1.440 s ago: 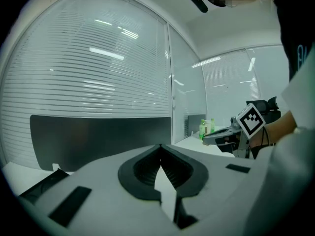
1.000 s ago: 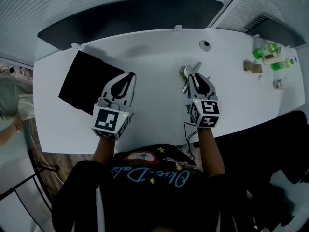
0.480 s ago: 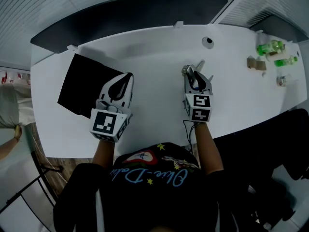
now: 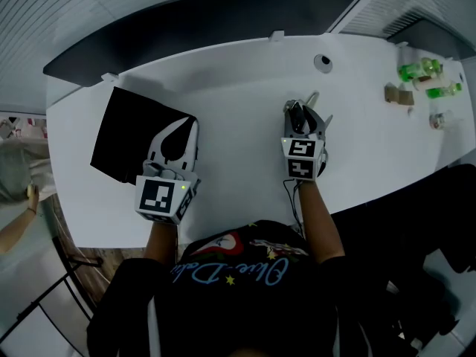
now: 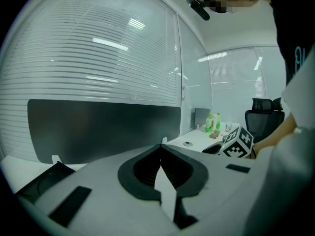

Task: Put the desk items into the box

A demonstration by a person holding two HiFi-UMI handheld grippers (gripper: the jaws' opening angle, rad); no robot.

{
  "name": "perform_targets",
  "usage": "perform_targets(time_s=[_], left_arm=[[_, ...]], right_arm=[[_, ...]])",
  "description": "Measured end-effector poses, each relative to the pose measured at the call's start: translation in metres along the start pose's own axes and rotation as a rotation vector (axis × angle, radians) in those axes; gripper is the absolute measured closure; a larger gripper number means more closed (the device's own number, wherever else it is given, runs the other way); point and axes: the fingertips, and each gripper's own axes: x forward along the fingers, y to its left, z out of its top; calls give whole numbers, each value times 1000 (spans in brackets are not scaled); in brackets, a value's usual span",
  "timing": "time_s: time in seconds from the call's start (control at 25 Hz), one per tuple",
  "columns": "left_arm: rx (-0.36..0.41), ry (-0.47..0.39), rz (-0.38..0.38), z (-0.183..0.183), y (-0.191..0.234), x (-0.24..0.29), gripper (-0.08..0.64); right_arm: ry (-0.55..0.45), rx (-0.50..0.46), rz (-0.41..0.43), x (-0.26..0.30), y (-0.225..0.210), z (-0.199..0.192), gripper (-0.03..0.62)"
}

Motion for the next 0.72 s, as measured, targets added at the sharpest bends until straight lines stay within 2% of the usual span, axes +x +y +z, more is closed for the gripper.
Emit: perform_targets(time_s=[0.48, 0.72], left_arm=[[-12, 5, 33, -6, 17, -7, 552], [-14, 7, 39, -8, 21, -9, 552]], right_arm=[[41, -55, -77, 15, 0, -9, 419], [58, -74, -100, 14, -1, -7, 443]])
